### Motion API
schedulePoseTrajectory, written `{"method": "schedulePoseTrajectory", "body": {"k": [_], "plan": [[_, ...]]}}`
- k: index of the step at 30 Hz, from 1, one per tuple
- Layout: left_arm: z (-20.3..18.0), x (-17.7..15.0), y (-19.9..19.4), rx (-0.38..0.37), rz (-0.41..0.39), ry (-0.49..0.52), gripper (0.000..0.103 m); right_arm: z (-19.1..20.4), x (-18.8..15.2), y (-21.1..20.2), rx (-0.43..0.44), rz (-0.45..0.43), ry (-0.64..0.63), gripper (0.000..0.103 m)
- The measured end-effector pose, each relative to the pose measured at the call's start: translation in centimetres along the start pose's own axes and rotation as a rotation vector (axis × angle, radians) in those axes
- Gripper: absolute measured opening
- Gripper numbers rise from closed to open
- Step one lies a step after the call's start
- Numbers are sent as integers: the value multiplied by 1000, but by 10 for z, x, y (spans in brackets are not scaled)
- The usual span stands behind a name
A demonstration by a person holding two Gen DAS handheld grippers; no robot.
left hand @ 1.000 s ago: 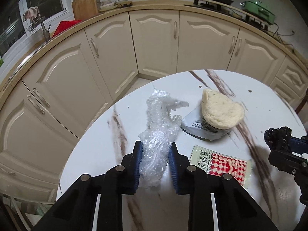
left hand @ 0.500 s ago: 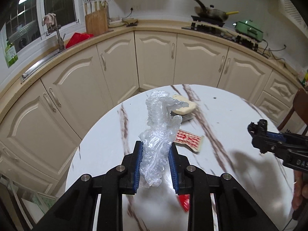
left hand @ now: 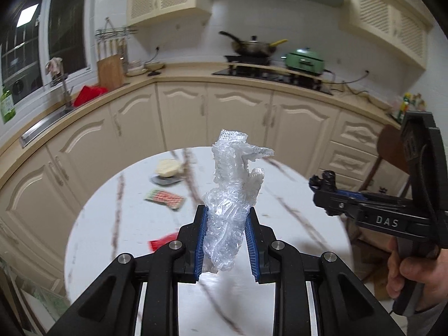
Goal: Collect trash
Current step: 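Carry the black bag and plastic wrap in both tools over the blue bin, then open both tools to drop the black bag and plastic wrap into the bin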
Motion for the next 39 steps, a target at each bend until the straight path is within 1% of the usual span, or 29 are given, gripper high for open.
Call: {"method": "schedulePoseTrajectory", "body": {"k": [2,3,4,8,9,10,11,14,15,17,18,19,20,21,22,23,25,26,27,29,30,33,35,38,39], "plan": [[-26,-7,-7,-38,3,22,23,-19,-10,-20,-15,-23,17,34],[-45,-11,-8,-62,7,37,23,-32,-16,-30,-25,-32,33,34],[-55,-11,-7,-76,9,48,23,-40,-19,-36,-32,-37,42,34],[-116,-18,-1,-150,33,104,23,-100,-42,-70,-87,-68,126,34],[-136,-21,1,-168,38,125,23,-116,-48,-79,-103,-75,148,34],[-147,-20,5,-183,45,137,23,-128,-53,-85,-115,-80,169,34],[-167,-24,8,-207,60,155,23,-146,-60,-94,-131,-86,198,34],[-209,-29,25,-255,102,207,23,-198,-83,-110,-177,-94,282,34],[-229,-38,32,-273,128,236,23,-218,-92,-113,-199,-89,313,35],[-251,-42,51,-294,173,265,23,-250,-108,-113,-234,-67,362,35],[-268,-52,63,-309,211,282,23,-271,-119,-109,-243,-47,399,35],[-278,-50,75,-312,233,293,23,-282,-126,-107,-249,-35,419,35],[-292,-54,87,-310,260,308,23,-303,-137,-100,-267,-13,451,35],[-306,-65,103,-313,303,324,23,-317,-145,-95,-273,5,477,35],[-312,-65,114,-317,332,334,23,-337,-158,-85,-263,31,520,35],[-321,-70,129,-315,368,340,23,-348,-166,-78,-264,48,541,35],[-340,-92,157,-319,451,353,23,-373,-184,-60,-274,95,583,35],[-346,-98,169,-318,482,360,23,-387,-195,-47,-261,124,619,35],[-355,-112,184,-311,525,373,23,-393,-201,-41,-256,136,636,35],[-366,-123,206,-314,594,388,23,-417,-220,-24,-250,178,687,35],[-371,-134,216,-312,640,399,23,-426,-226,-17,-242,193,709,35],[-383,-145,243,-305,717,412,23,-444,-244,-2,-228,222,753,35],[-389,-149,256,-287,748,424,24,-456,-253,7,-222,247,781,36],[-397,-137,279,-278,789,442,25,-464,-259,18,-208,270,812,37],[-396,-131,287,-267,798,453,28,-465,-259,20,-206,272,817,37]]}}
Point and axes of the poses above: each gripper's, at about its wrist camera, not at the fingertips, and y roughly the way its jaws point, z to its left, x to its top, the point moved 10 cm from there along y, roughly the way its jaws point, and after that the axes turned 12 degrees about z, right-handed, at the moved point
